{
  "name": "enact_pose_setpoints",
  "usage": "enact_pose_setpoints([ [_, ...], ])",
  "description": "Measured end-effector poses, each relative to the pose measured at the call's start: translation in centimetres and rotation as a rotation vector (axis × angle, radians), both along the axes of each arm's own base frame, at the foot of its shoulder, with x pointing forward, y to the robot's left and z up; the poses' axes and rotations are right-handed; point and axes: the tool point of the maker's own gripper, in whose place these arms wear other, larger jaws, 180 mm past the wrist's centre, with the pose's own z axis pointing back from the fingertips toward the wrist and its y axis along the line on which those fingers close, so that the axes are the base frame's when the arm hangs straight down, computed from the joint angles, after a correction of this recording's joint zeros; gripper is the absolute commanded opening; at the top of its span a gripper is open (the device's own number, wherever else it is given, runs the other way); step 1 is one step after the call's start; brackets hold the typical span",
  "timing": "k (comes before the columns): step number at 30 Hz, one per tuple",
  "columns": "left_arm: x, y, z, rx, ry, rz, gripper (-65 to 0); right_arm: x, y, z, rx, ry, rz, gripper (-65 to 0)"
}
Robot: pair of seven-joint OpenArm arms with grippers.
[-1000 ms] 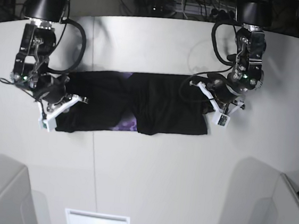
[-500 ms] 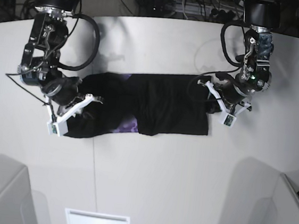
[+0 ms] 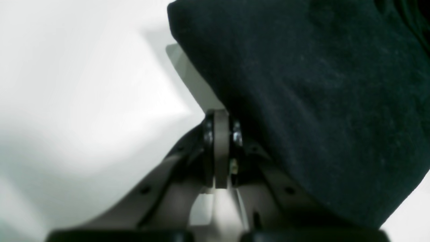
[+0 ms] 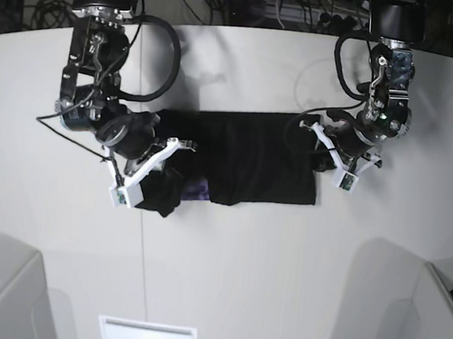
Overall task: Fold the T-shirt properly
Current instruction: 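Fold the strip end with the right gripper toward the left gripper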
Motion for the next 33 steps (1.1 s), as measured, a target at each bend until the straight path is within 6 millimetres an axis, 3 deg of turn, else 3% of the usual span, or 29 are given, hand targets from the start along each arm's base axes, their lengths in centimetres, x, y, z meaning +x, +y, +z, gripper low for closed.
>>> enact_pose_setpoints([
  [18, -0.3, -1.2, -0.2, 0.03, 0.0, -0.078, -65.0, -0.7, 8.1, 2.1, 0.098, -0.016, 0.099, -65.0],
  [28, -0.3, -1.1, -0.2, 0.03, -0.001, -0.075, -65.0, -0.2, 9.4, 3.2, 0.132, -0.031, 0.098, -65.0],
  [33, -0.2, -1.0, -0.1, 0.033, 0.003, -0.074, -65.0, -1.4, 11.2, 2.1, 0.12, -0.002, 0.158, -65.0],
])
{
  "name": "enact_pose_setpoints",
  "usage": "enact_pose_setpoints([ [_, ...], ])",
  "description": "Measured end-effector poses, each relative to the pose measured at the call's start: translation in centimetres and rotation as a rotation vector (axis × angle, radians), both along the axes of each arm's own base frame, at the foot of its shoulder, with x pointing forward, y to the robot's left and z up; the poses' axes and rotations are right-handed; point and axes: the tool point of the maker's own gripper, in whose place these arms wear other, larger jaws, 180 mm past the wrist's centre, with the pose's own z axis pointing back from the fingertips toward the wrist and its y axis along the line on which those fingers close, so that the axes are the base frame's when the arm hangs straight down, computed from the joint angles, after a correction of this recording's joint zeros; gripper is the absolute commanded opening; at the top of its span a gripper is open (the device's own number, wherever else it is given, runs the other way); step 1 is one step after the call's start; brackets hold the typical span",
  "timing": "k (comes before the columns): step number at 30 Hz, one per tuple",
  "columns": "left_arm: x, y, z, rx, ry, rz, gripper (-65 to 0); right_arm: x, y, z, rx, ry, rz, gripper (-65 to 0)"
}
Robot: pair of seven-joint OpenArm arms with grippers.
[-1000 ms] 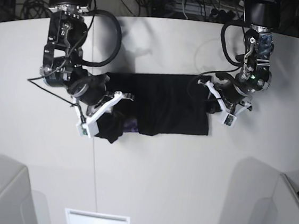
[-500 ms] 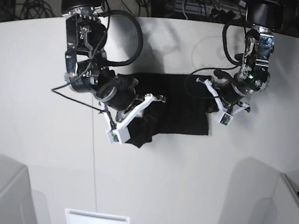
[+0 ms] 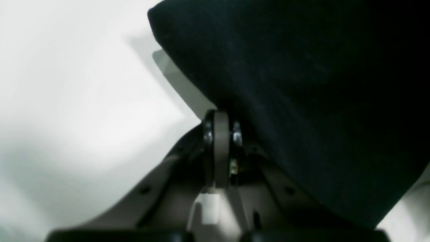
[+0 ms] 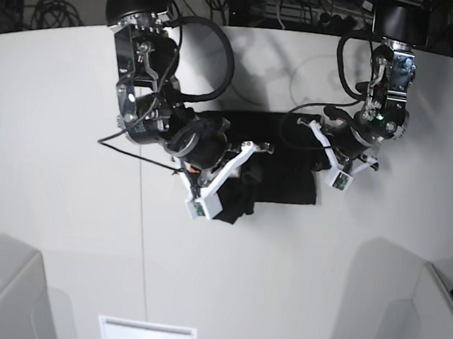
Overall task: Fold the T-shirt properly
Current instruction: 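Fold the strip end with the right gripper toward the left gripper, then release the right gripper and lift the left gripper away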
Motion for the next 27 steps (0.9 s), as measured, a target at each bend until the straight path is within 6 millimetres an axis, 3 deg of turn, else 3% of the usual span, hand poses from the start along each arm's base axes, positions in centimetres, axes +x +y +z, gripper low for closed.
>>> enact_pose_setpoints([
  [4, 0.1, 0.0, 0.1, -0.001, -0.004, 0.002, -65.0, 0.0, 1.6, 0.3, 0.032, -0.031, 0.012, -65.0],
  [10, 0.0, 0.1, 0.0, 0.0, -0.003, 0.002, -65.0, -0.6, 2.6, -1.3, 0.0, -0.009, 0.05, -65.0],
  [21, -0.1, 0.1, 0.0, -0.001, -0.001, 0.002, -65.0, -1.0, 5.7, -0.4, 0.006, -0.025, 0.104, -65.0],
  [27, -0.1, 0.1, 0.0, -0.001, -0.001, 0.003, -65.0, -0.5, 5.9, -2.0, -0.009, 0.003, 0.095, -65.0],
])
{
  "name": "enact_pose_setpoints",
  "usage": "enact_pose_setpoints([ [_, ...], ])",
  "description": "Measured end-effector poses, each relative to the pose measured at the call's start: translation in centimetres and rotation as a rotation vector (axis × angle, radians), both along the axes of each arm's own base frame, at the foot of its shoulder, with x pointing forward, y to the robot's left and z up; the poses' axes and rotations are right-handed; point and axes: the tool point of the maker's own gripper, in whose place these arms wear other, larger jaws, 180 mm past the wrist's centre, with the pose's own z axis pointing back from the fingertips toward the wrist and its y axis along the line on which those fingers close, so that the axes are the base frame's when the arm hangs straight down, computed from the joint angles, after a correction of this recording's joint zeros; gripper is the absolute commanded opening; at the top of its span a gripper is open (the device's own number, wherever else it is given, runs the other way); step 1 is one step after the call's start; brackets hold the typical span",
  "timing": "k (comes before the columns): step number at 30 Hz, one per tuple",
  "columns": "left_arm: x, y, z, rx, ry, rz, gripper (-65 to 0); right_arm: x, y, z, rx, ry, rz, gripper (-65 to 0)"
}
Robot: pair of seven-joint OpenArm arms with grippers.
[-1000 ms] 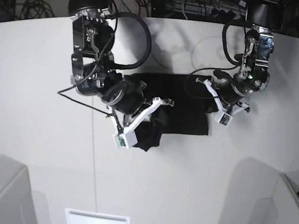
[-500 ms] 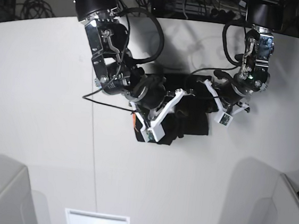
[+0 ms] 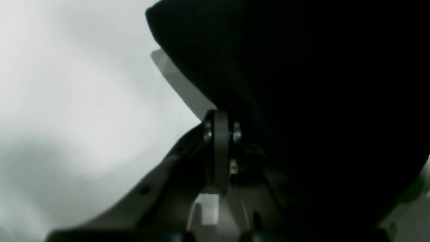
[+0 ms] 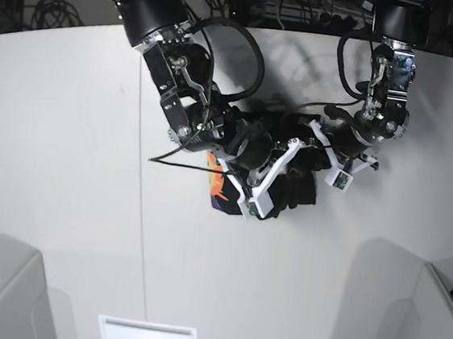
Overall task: Fold the T-shirt properly
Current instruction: 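Release the right gripper and lift the left gripper away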
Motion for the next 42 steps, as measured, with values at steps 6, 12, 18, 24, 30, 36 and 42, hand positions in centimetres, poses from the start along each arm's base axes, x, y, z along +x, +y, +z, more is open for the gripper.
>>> enact_pose_setpoints([
  [6, -0.2, 0.7, 0.0, 0.009, 0.003, -0.008, -65.0, 0.2, 0.0, -1.1, -0.01, 0.018, -0.013, -65.0],
  [12, -1.7, 6.9, 0.7, 0.04, 0.004, 0.166, -65.0, 0.1, 0.1, -1.9, -0.017, 0.039, -0.015, -65.0],
  [18, -4.0, 10.9, 2.0, 0.112, 0.01, 0.264, -65.0, 0.4, 0.1, -2.7, -0.017, 0.044, -0.035, -65.0],
  [24, -5.3, 16.1, 5.3, -0.052, -0.085, 0.501, -65.0, 0.5, 0.1, -2.8, -0.019, 0.049, -0.035, -55.4],
  [30, -7.4, 17.3, 5.3, -0.087, -0.055, 0.525, -65.0, 0.5, 0.1, -2.8, -0.019, 0.048, -0.036, -43.7],
  [36, -7.1, 17.7, 5.8, -0.082, -0.075, 0.527, -65.0, -0.5, 2.4, -1.9, -0.025, 0.019, 0.042, -29.3],
  [42, -7.7, 17.7, 5.4, -0.078, -0.057, 0.528, -65.0, -1.2, 3.9, -2.4, -0.071, -0.001, 0.122, -24.0],
])
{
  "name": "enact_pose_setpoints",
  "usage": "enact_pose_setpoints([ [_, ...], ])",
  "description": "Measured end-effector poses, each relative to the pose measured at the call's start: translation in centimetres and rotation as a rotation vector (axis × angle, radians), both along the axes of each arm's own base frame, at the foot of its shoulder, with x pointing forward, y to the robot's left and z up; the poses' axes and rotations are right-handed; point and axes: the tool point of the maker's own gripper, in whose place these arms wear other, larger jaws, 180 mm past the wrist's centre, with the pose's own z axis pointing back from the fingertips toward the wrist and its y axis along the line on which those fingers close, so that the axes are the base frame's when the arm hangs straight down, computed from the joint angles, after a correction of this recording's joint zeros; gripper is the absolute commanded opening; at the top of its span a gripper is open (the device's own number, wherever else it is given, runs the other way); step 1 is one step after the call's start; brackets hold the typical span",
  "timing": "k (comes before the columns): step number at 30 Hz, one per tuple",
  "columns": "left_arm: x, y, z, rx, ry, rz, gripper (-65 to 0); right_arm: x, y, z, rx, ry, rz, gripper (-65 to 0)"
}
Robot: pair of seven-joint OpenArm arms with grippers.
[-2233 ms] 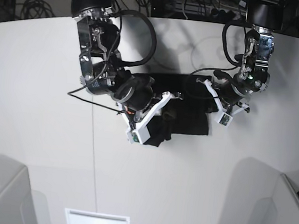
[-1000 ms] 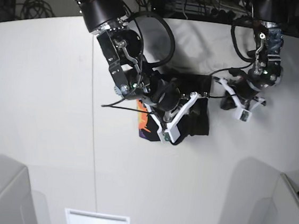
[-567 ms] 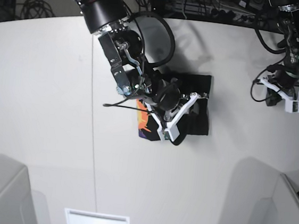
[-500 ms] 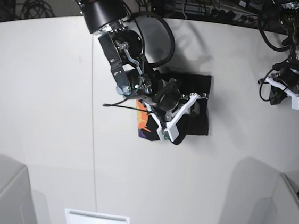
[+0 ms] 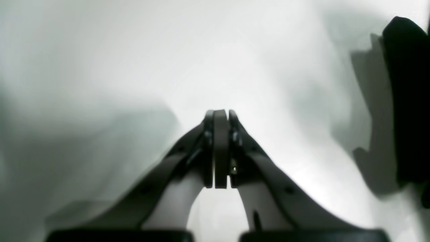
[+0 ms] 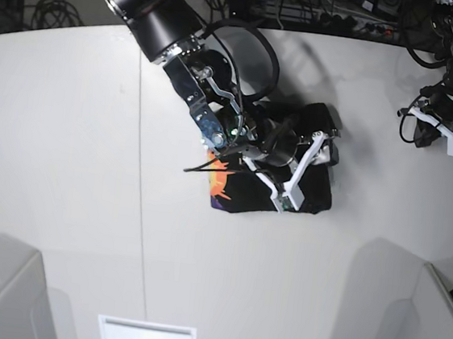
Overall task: Fold the T-shirt properly
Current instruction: 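Release the right gripper and lift the left gripper away, then grasp the folded bundle edge with the left gripper and tuck it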
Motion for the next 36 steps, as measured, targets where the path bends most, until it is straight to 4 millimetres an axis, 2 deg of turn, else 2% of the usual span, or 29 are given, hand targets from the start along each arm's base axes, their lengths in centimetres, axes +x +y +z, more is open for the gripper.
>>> enact_pose_setpoints([
  [3, 0.1, 0.0, 0.1, -0.002, -0.003, 0.0, -65.0, -0.3, 0.7, 0.6, -0.006, -0.03, 0.039, -26.1],
  [6, 0.0, 0.0, 0.0, -0.001, -0.001, 0.0, -65.0, -0.2, 1.1, 2.8, 0.041, -0.073, 0.042, -30.0],
  [9, -0.3, -0.1, -0.1, -0.004, 0.002, -0.002, -65.0, 0.8, 0.1, 4.5, 0.085, -0.106, -0.004, -36.8],
  [12, -0.2, -0.4, 0.0, -0.004, 0.002, -0.01, -65.0, 1.8, -2.9, 3.9, 0.073, -0.101, -0.083, -50.6],
  [14, 0.2, -1.2, 0.6, -0.002, -0.02, -0.044, -65.0, 2.4, -5.2, 3.4, 0.073, -0.079, -0.149, -63.9],
  [19, 1.6, -5.7, 2.5, -0.02, -0.098, -0.198, -65.0, 4.2, -10.9, 4.0, 0.123, -0.079, -0.353, -65.0],
  [22, 2.3, -7.0, 3.2, -0.039, -0.138, -0.211, -65.0, 3.9, -14.5, 2.8, 0.104, -0.054, -0.453, -65.0],
  [25, 3.2, -8.6, 4.1, -0.144, -0.202, -0.196, -65.0, 3.0, -16.5, 2.0, 0.074, -0.042, -0.484, -65.0],
  [26, 3.6, -9.1, 4.7, -0.187, -0.228, -0.196, -61.9, 2.9, -16.8, 2.0, 0.069, -0.049, -0.487, -65.0],
  [27, 3.8, -9.3, 5.3, -0.222, -0.256, -0.192, -55.8, 2.6, -17.1, 2.0, 0.061, -0.052, -0.485, -65.0],
  [30, 4.3, -9.6, 6.4, -0.283, -0.309, -0.182, -32.3, 2.0, -18.1, 1.6, 0.036, -0.054, -0.48, -65.0],
  [33, 4.7, -10.8, 6.1, -0.294, -0.293, -0.213, -12.3, 1.3, -18.4, 1.1, 0.025, -0.042, -0.481, -65.0],
  [35, 5.3, -12.2, 5.7, -0.331, -0.292, -0.243, -4.6, 1.2, -18.5, 1.2, 0.022, -0.044, -0.477, -65.0],
  [36, 5.4, -12.8, 5.0, -0.354, -0.28, -0.248, -3.0, 1.2, -18.7, 1.3, 0.018, -0.052, -0.478, -65.0],
])
